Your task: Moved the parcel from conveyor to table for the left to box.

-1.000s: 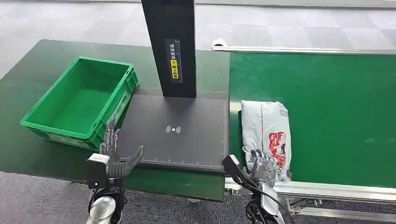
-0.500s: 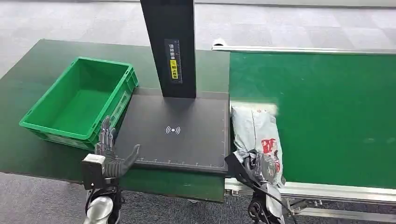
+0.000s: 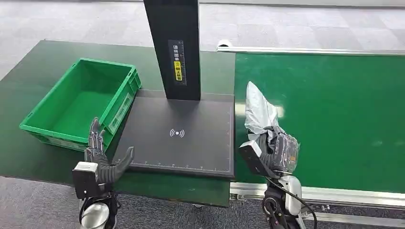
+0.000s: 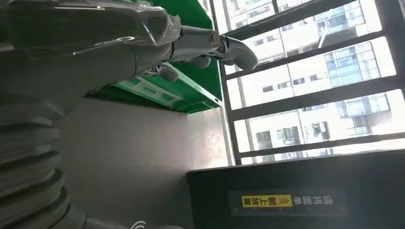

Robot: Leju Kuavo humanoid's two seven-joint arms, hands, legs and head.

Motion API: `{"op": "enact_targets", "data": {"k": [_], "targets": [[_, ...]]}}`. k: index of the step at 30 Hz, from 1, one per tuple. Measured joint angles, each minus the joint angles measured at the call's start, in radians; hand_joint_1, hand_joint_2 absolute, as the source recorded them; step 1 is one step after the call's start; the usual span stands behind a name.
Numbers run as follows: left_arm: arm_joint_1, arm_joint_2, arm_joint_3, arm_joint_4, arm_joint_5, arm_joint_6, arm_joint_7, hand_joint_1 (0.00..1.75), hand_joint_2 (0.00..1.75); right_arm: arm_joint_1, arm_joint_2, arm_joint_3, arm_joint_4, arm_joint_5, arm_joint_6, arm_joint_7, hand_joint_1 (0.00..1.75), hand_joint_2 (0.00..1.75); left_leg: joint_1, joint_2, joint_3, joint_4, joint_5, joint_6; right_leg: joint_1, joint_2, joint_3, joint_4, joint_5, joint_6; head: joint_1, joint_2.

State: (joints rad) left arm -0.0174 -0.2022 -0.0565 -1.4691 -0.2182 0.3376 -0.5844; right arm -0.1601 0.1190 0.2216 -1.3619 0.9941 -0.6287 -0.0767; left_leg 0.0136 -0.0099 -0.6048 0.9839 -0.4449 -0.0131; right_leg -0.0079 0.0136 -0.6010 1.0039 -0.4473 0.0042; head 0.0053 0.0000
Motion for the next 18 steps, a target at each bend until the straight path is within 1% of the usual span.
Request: {"op": "enact_targets", "data": {"k": [4, 7, 10, 15, 18], "targets": [[0.000, 0.000, 0.003, -0.001, -0.001, 0.000, -0.001, 0.00, 1.75, 0.003, -0.003, 0.003, -0.011, -0.003, -0.005, -0.006, 1.75, 1.75, 0.000, 0.000, 0.000, 0.000, 0.000, 0.000, 0.000, 0.000, 0.000, 0.000, 0.000, 0.000, 0.000, 0.000], [0.000, 0.000, 0.006, -0.003, -0.011, 0.016, -0.012, 0.00, 1.75, -0.001, -0.010, 0.012, -0.022, -0.027, -0.043, -0.047, 1.75, 1.75, 0.000, 0.000, 0.000, 0.000, 0.000, 0.000, 0.000, 0.000, 0.000, 0.000, 0.000, 0.000, 0.000, 0.000], [0.000, 0.002, 0.019, -0.019, -0.016, 0.036, -0.024, 0.00, 1.75, -0.037, -0.021, 0.028, -0.038, -0.062, -0.050, -0.069, 1.75, 1.75, 0.000, 0.000, -0.001, 0.000, 0.000, 0.000, 0.000, 0.000, 0.000, 0.000, 0.000, 0.000, 0.000, 0.000], [-0.020, 0.019, 0.059, -0.056, -0.063, 0.068, -0.017, 0.00, 1.75, -0.164, -0.026, 0.075, -0.039, -0.095, 0.069, -0.060, 1.75, 1.75, 0.000, 0.001, 0.000, 0.000, 0.001, 0.000, 0.000, 0.000, 0.001, 0.000, 0.000, 0.000, 0.000, 0.000], [-0.046, 0.031, 0.085, -0.066, -0.083, 0.072, -0.008, 0.00, 1.75, -0.245, -0.010, 0.124, 0.017, -0.105, 0.118, -0.050, 1.75, 1.75, 0.000, 0.001, 0.000, 0.000, 0.001, 0.000, 0.001, 0.000, 0.001, 0.001, 0.000, 0.000, 0.000, 0.000]]}}
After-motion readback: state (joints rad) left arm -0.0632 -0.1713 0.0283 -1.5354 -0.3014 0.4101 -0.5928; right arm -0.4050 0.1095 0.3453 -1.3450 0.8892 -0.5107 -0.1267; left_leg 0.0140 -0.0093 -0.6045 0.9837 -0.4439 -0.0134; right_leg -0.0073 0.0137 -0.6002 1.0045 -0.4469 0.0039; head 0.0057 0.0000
